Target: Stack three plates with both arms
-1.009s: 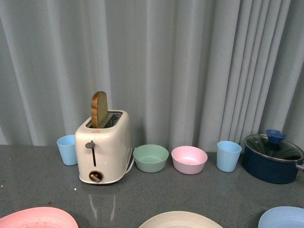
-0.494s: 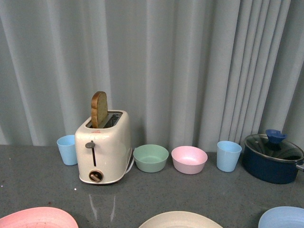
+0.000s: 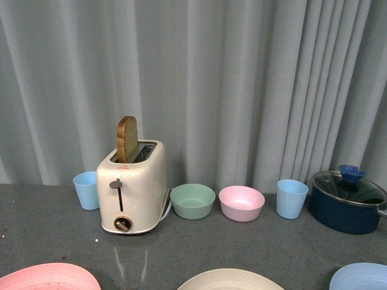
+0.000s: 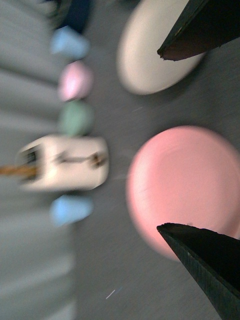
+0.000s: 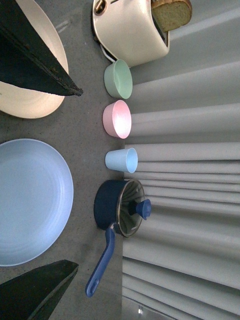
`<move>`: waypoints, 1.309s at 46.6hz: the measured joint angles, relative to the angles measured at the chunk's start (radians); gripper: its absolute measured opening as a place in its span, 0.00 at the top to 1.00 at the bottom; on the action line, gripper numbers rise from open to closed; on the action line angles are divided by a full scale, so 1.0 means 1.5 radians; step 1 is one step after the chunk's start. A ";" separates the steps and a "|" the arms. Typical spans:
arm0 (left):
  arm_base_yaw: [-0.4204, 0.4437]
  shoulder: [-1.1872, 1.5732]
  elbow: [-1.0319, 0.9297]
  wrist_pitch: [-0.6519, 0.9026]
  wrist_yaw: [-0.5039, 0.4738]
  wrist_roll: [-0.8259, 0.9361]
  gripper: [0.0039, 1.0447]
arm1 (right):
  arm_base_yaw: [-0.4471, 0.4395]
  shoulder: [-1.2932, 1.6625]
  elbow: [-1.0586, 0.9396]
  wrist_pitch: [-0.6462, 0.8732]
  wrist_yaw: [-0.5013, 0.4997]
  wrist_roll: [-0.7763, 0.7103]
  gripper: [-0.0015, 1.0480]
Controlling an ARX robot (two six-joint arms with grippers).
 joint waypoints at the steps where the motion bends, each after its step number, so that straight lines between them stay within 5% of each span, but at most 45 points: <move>1: 0.015 0.034 0.018 -0.038 0.043 0.003 0.06 | 0.000 0.000 0.000 0.000 -0.001 0.000 0.07; 4: 0.042 0.121 0.049 -0.085 0.126 0.009 0.06 | 0.000 0.000 0.000 0.000 -0.002 0.000 0.07; 7: 0.048 0.226 0.078 -0.024 0.161 0.018 0.06 | 0.000 0.000 0.000 0.000 -0.001 0.000 0.07; 15: 0.027 0.504 0.198 0.160 0.163 0.041 0.06 | 0.000 0.000 0.000 0.000 -0.001 0.000 0.07; 19: 0.025 0.651 0.277 0.167 0.157 0.069 0.06 | 0.000 0.000 0.000 0.000 -0.001 0.000 0.07; 42: 0.103 1.198 0.719 -0.100 0.094 0.226 0.06 | 0.000 0.000 0.000 0.000 -0.001 0.000 0.07; 61: 0.180 1.299 0.819 -0.159 0.076 0.327 0.06 | 0.000 0.000 0.000 0.000 -0.001 0.000 0.07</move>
